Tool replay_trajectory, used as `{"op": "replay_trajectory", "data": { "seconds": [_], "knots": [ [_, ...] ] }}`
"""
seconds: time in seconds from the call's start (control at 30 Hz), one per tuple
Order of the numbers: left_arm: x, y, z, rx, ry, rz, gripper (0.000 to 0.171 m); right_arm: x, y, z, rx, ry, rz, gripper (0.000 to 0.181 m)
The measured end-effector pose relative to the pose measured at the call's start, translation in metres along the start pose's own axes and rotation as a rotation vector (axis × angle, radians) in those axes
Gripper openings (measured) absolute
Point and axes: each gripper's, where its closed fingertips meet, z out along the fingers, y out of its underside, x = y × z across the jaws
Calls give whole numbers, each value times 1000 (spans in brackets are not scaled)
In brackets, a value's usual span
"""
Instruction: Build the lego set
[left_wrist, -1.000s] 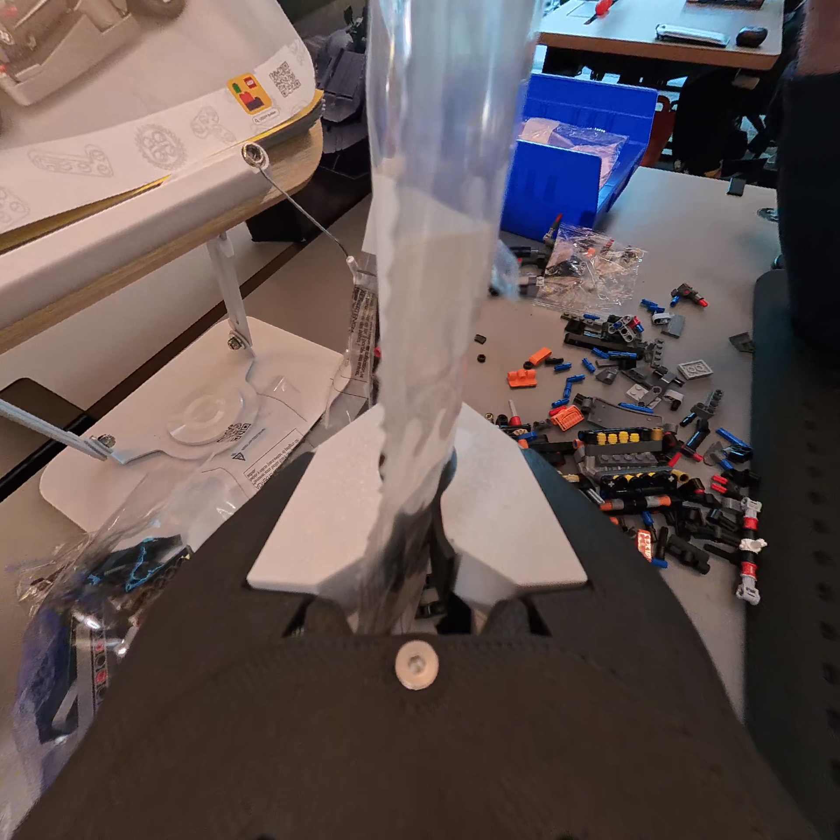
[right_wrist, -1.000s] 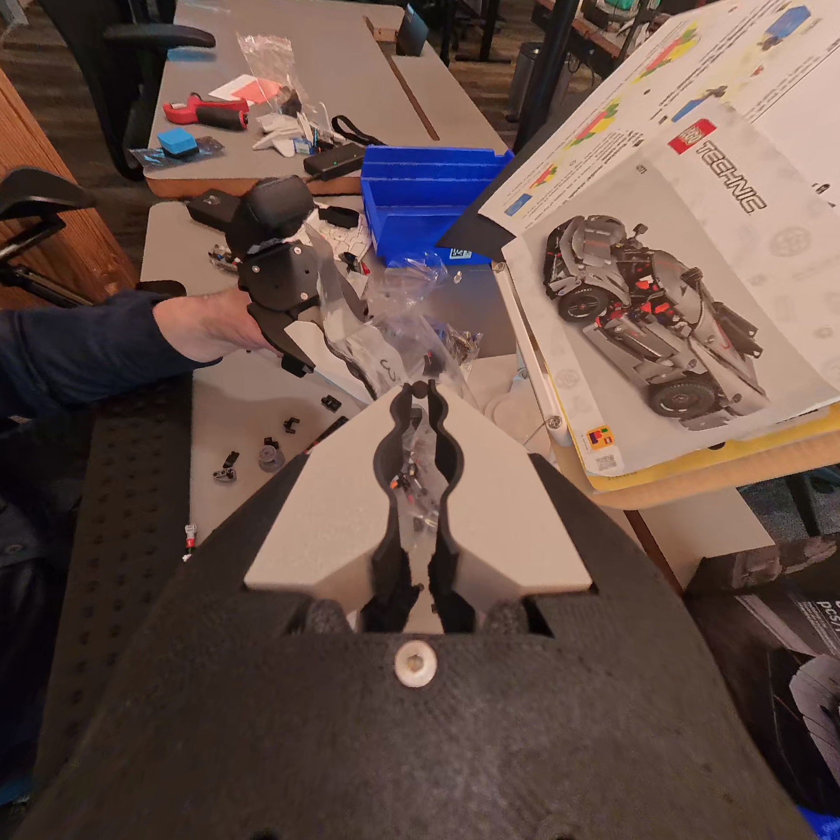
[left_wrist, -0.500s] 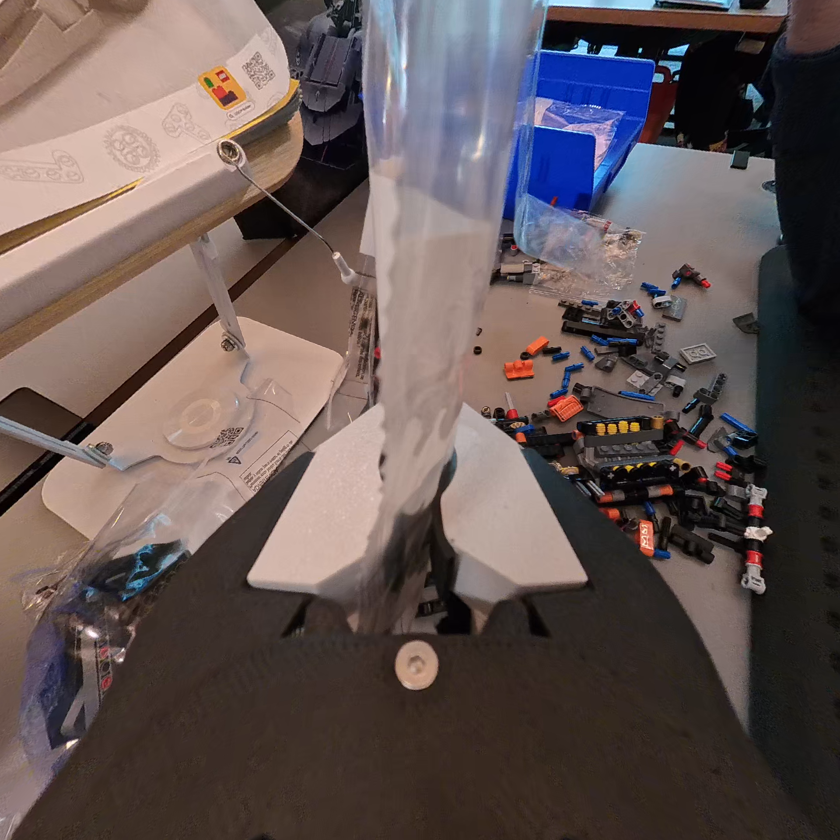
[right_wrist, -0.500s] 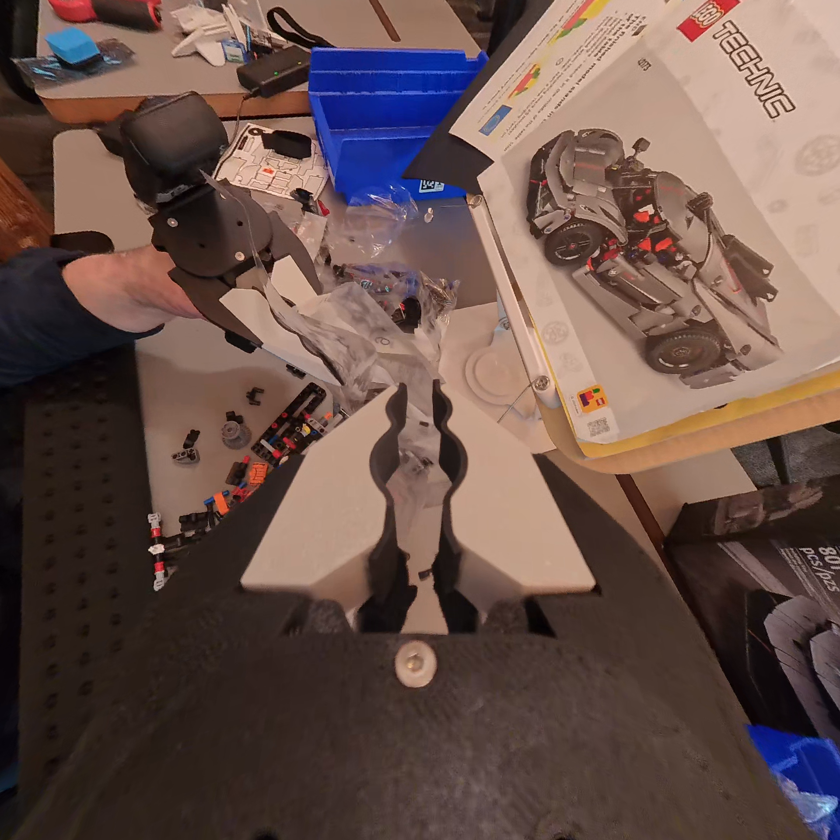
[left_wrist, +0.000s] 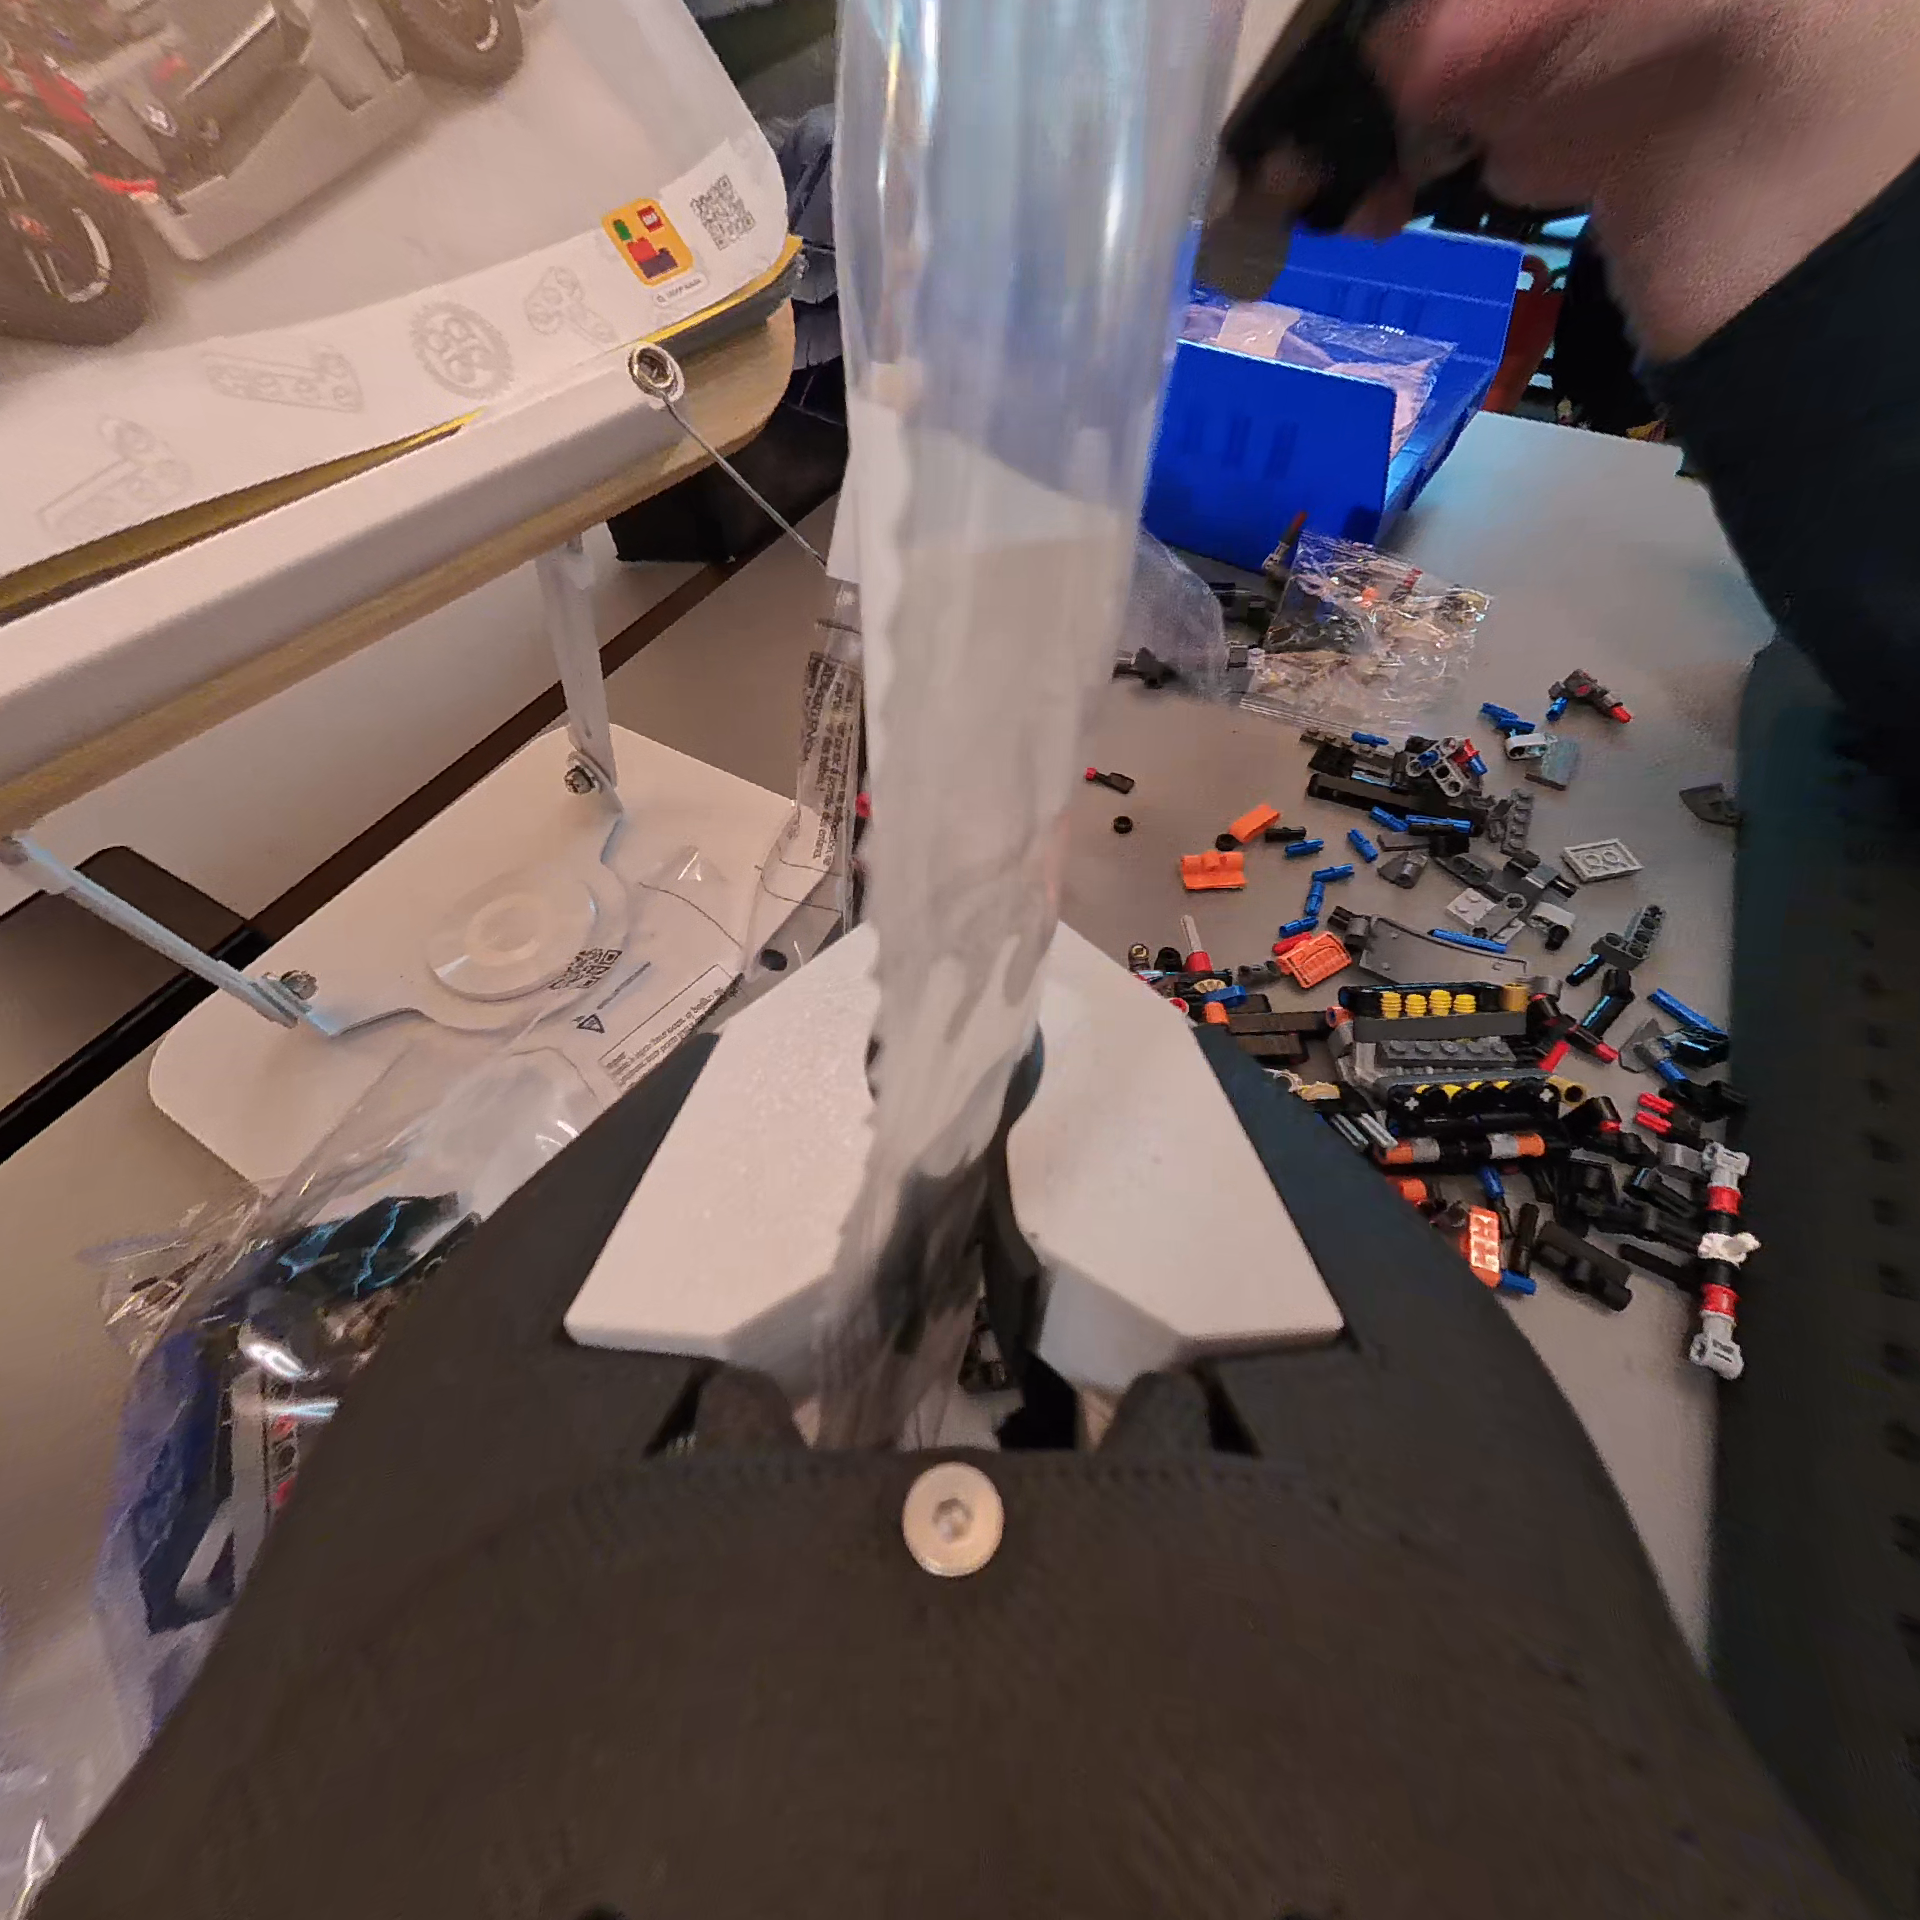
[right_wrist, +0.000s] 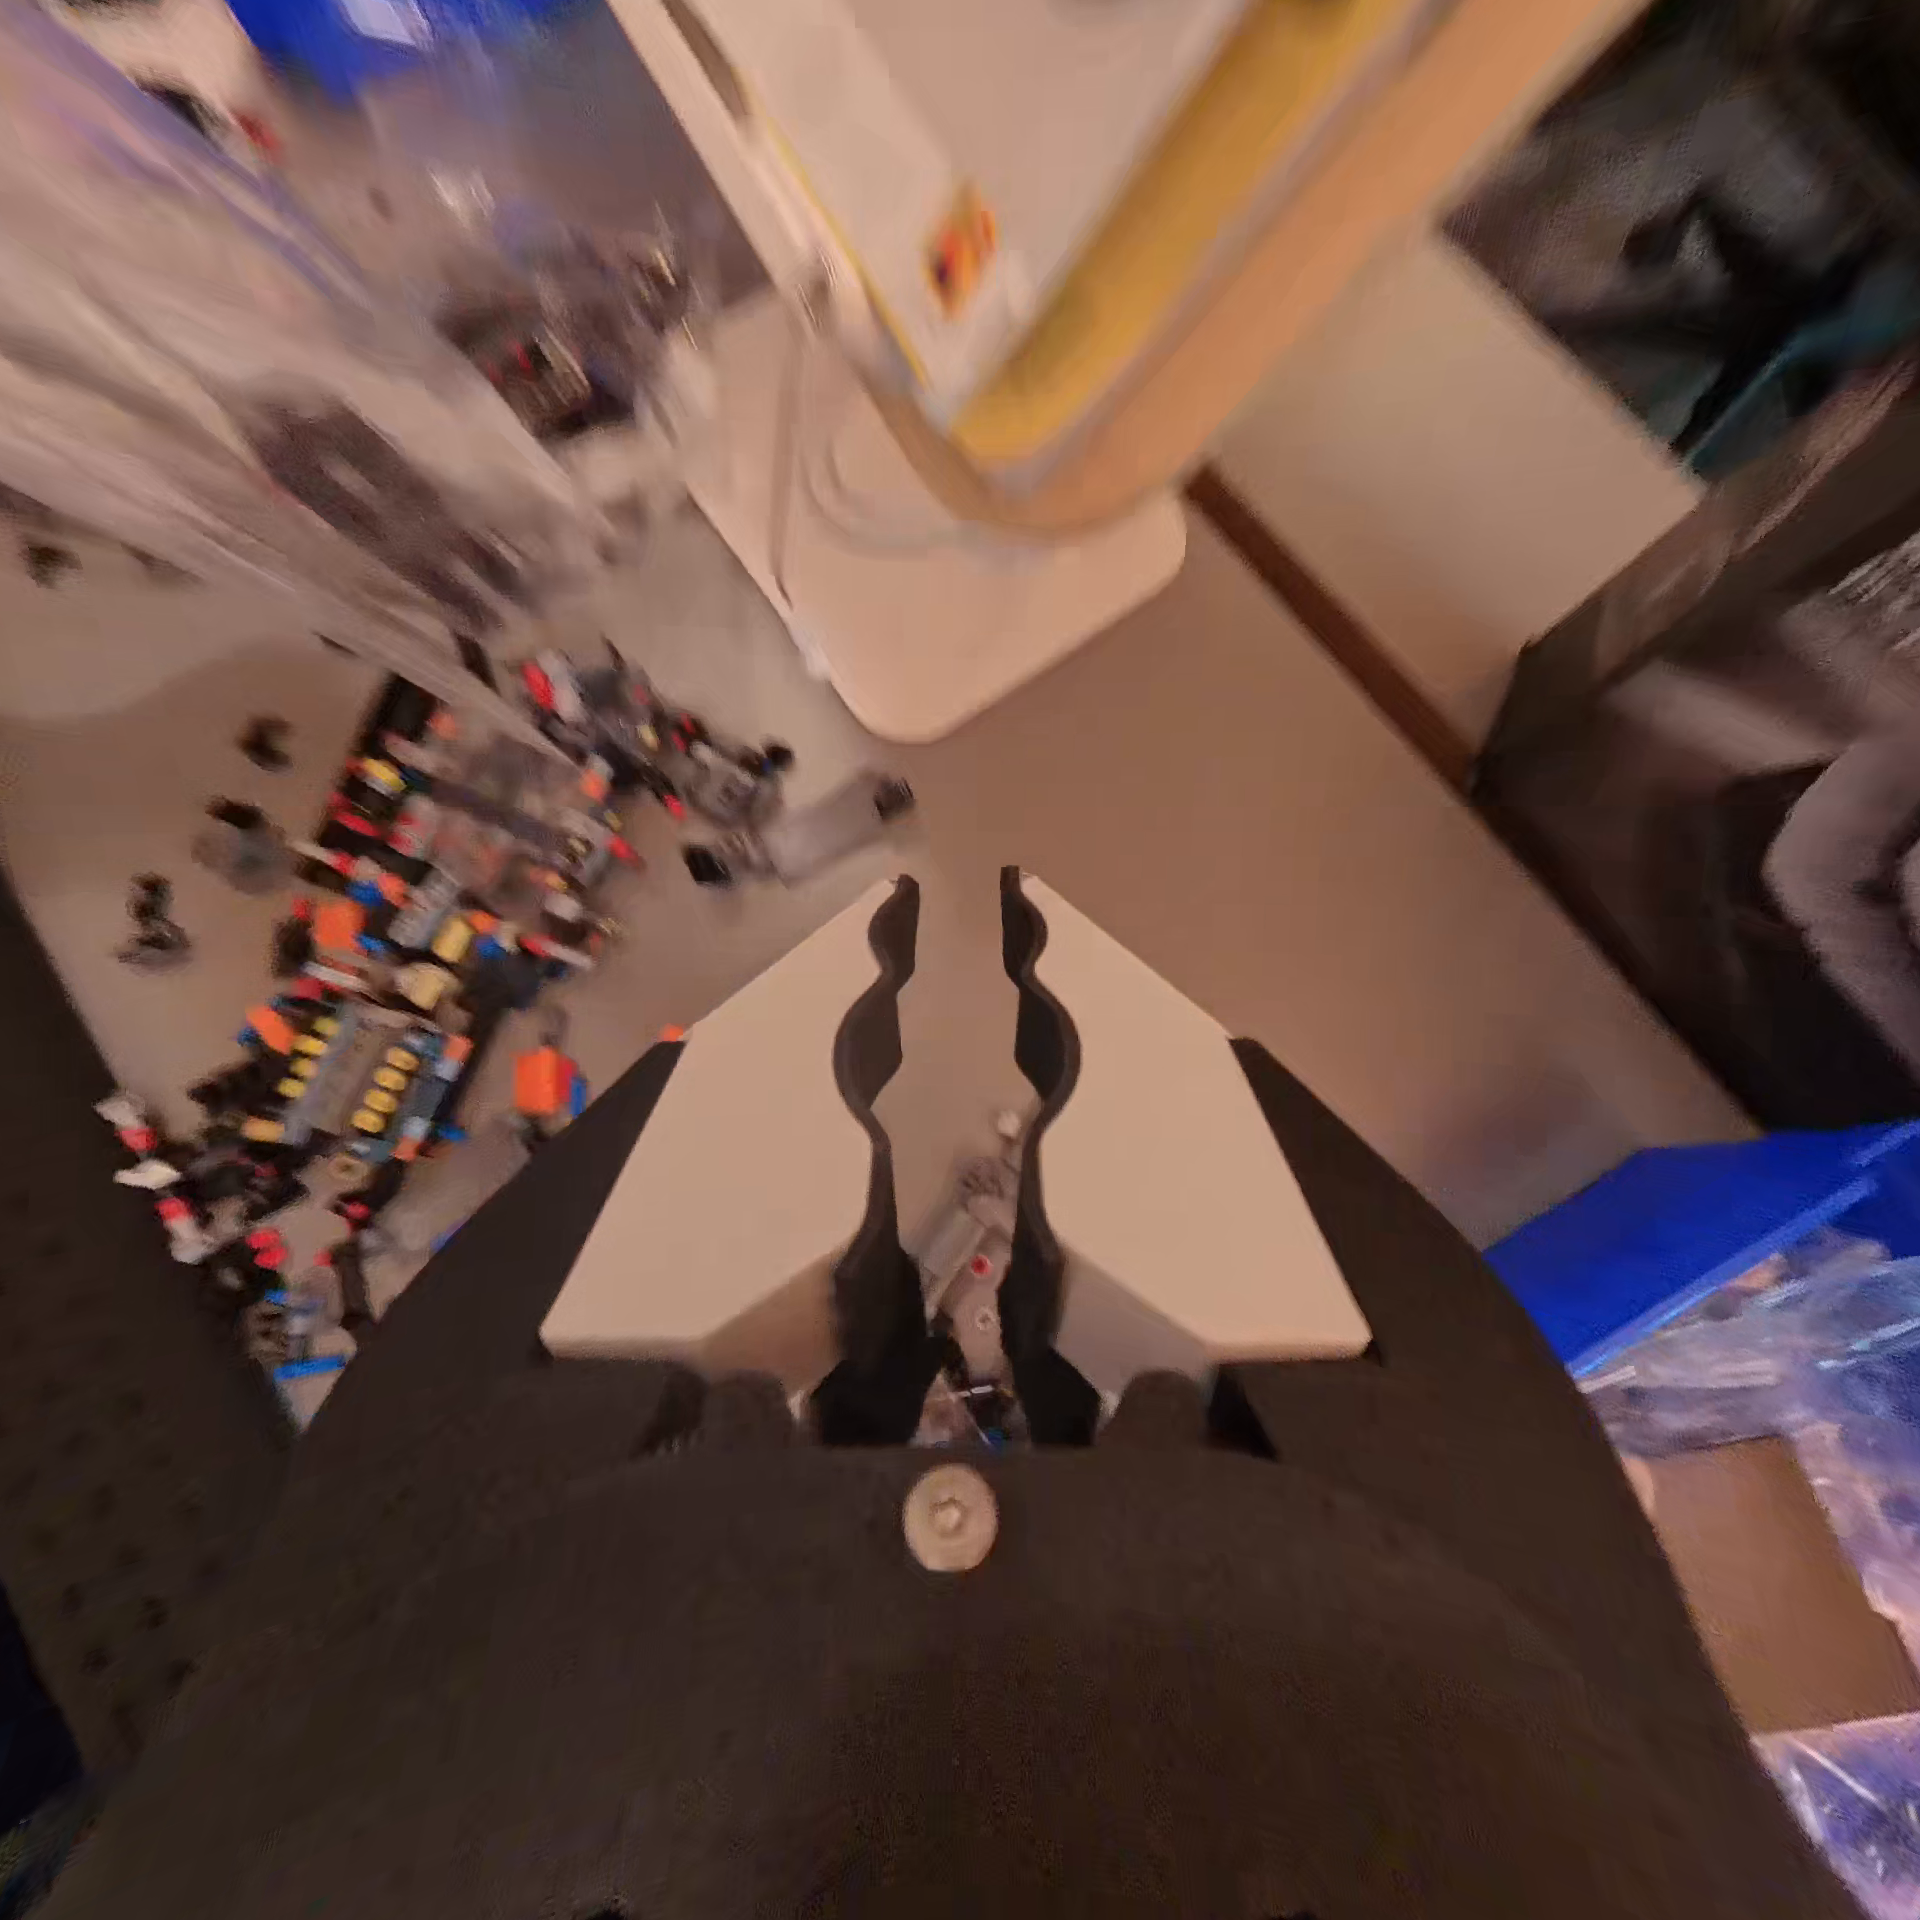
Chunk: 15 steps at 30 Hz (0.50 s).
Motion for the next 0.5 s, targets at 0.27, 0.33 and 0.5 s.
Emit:
{"op": "replay_trajectory", "data": {
  "seconds": [0.27,0.33,0.5],
  "knots": [
    [1,-4,-5,18,1,2,0,-18,93,77,-254,-68,47,3],
    [2,-4,-3,20,7,-4,0,-27,103,87,-288,-87,41,5],
    [4,-5,-1,15,3,1,0,-39,108,103,-329,-112,48,9]
  ]
}}
